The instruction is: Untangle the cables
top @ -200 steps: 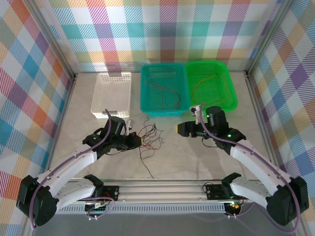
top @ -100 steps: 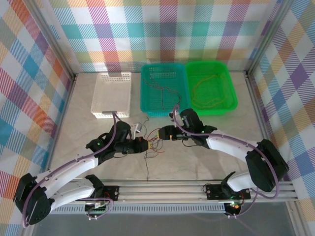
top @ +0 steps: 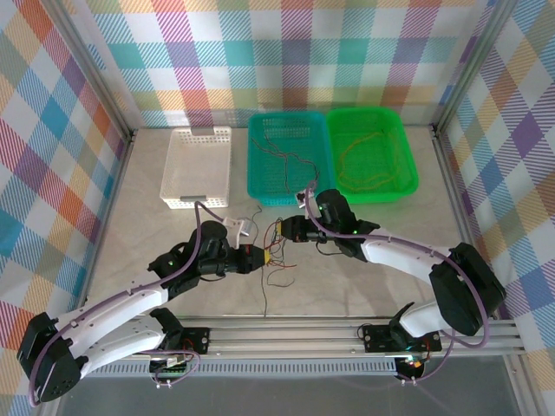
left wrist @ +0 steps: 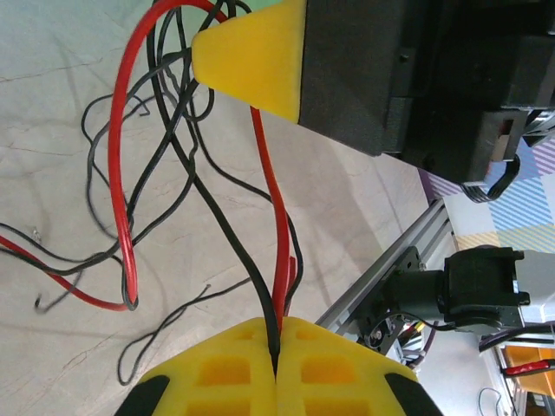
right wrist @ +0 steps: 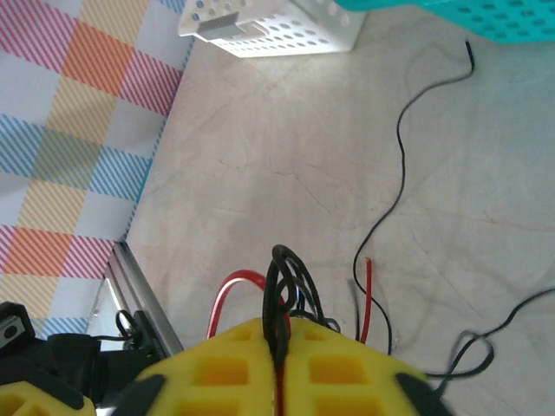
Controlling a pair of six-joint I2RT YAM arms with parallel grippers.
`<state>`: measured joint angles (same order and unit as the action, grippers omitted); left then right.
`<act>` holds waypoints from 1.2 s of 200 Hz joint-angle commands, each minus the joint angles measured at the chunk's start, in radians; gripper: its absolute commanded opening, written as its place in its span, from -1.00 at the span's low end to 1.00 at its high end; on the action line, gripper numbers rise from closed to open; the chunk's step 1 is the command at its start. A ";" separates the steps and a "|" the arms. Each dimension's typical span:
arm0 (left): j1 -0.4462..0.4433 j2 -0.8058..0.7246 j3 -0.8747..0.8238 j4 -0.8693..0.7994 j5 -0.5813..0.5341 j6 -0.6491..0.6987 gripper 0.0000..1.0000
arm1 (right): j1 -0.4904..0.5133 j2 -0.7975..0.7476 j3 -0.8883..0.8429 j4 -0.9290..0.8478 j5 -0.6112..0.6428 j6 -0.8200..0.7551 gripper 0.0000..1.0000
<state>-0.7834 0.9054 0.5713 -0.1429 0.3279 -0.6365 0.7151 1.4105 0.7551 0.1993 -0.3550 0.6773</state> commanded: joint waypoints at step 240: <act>-0.008 -0.012 0.055 0.113 -0.034 0.042 -0.75 | -0.017 -0.194 0.016 -0.062 -0.402 -0.249 -1.00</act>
<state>-0.7849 0.8845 0.6384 -0.1108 0.2615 -0.5789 0.7055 1.2083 0.7555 0.1188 -0.7425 0.4328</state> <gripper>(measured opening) 0.213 0.067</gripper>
